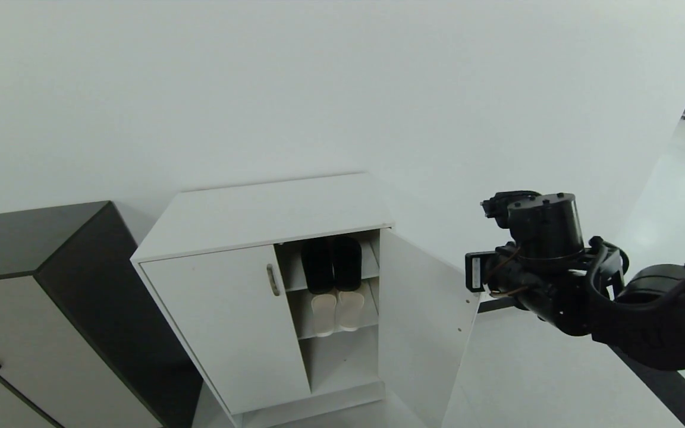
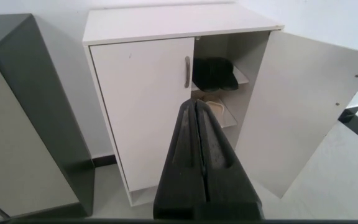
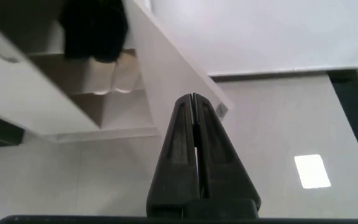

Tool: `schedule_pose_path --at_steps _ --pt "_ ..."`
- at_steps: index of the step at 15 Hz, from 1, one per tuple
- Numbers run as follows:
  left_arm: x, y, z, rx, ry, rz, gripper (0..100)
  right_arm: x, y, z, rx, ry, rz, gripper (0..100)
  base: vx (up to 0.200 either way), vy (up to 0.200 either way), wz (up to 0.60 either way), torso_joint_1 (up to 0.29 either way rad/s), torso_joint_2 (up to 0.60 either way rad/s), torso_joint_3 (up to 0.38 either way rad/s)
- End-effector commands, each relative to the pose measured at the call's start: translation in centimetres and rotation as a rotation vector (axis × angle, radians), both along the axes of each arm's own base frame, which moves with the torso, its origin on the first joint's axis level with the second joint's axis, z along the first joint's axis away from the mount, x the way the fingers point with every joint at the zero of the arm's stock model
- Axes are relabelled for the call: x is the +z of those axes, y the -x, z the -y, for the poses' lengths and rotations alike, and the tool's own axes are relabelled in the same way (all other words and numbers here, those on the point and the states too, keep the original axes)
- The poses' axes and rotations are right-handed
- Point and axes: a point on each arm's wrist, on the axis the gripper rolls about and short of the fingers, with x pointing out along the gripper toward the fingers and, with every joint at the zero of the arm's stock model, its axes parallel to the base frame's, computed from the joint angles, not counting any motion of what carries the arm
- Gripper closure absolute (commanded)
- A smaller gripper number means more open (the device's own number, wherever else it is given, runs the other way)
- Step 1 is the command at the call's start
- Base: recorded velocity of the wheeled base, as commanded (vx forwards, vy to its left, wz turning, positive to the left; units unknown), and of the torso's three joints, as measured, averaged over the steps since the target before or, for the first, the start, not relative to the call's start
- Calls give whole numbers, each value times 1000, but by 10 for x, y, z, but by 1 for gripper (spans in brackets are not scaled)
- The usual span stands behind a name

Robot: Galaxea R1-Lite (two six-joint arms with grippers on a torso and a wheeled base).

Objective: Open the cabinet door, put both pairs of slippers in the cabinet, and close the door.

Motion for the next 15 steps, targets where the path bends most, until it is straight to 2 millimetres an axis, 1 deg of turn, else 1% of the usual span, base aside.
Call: schedule_pose_path --at_steps 1,4,9,10,15 --pt "0 0 0 0 0 -1 100 -21 -29 1 -14 3 -31 100 0 0 0 0 0 0" --pt "0 0 0 0 -1 -1 100 -30 -56 7 -26 5 -42 100 0 0 0 0 0 0" --pt "0 0 0 0 -1 -1 100 -55 -86 1 -18 25 -46 100 0 0 0 0 0 0" --pt "0 0 0 0 -1 -1 100 -63 -95 0 -26 39 -37 100 0 0 0 0 0 0" --pt "0 0 0 0 -1 -1 100 -77 -115 -4 -37 48 -33 100 0 0 0 0 0 0"
